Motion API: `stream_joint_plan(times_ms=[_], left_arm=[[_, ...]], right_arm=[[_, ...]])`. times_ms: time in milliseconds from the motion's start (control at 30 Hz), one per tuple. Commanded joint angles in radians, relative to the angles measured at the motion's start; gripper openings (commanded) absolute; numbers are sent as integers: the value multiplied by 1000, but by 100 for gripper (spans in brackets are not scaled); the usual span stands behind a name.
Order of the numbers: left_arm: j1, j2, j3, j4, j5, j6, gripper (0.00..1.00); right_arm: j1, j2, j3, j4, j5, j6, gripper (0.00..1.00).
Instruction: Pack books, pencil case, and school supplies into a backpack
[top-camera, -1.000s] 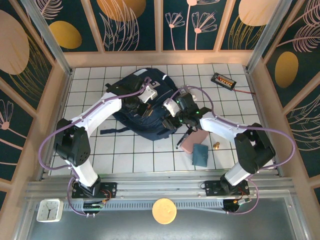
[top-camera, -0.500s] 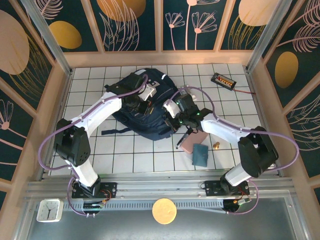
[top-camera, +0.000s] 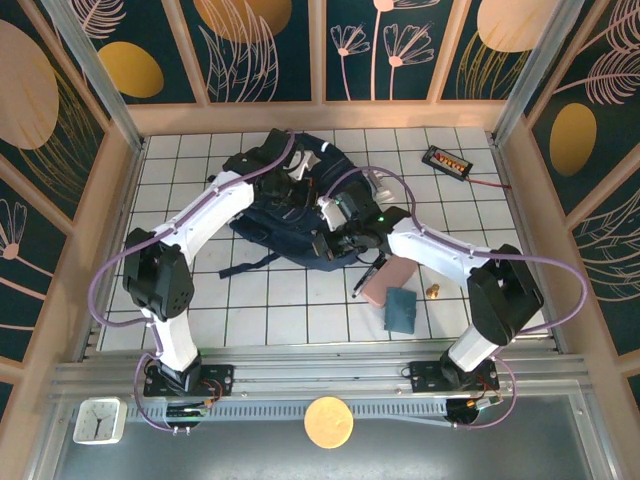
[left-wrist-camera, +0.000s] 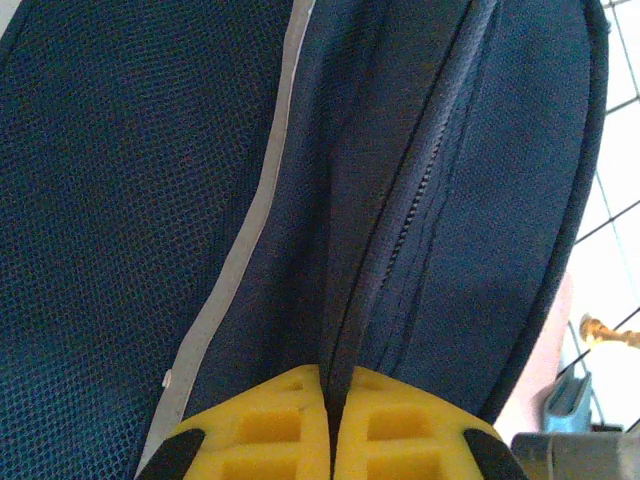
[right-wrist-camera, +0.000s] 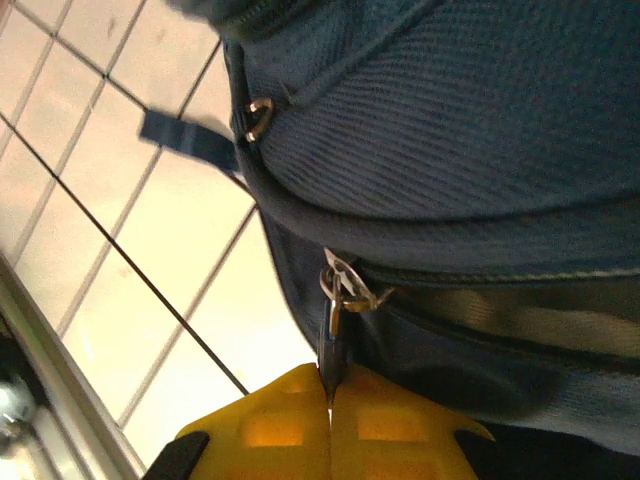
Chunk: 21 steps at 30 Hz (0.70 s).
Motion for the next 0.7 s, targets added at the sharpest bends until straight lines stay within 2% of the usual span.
stream_joint_plan(times_ms=[0, 200, 333, 533, 667], left_arm=[[2, 5, 36, 159, 20, -186, 0], [0, -11, -53, 390, 39, -436, 0], [0, -18, -92, 498, 26, -546, 0], [0, -1, -76, 562, 9, -621, 0], [0, 14, -43, 560, 5, -636, 0]], right_arm=[[23, 2, -18, 155, -63, 243, 0], [58, -17, -154, 565, 11, 519, 0], [98, 18, -186, 778, 143, 649, 0], [189, 111, -237, 1144, 370, 635, 0], [245, 223, -230, 1371, 555, 521, 0]])
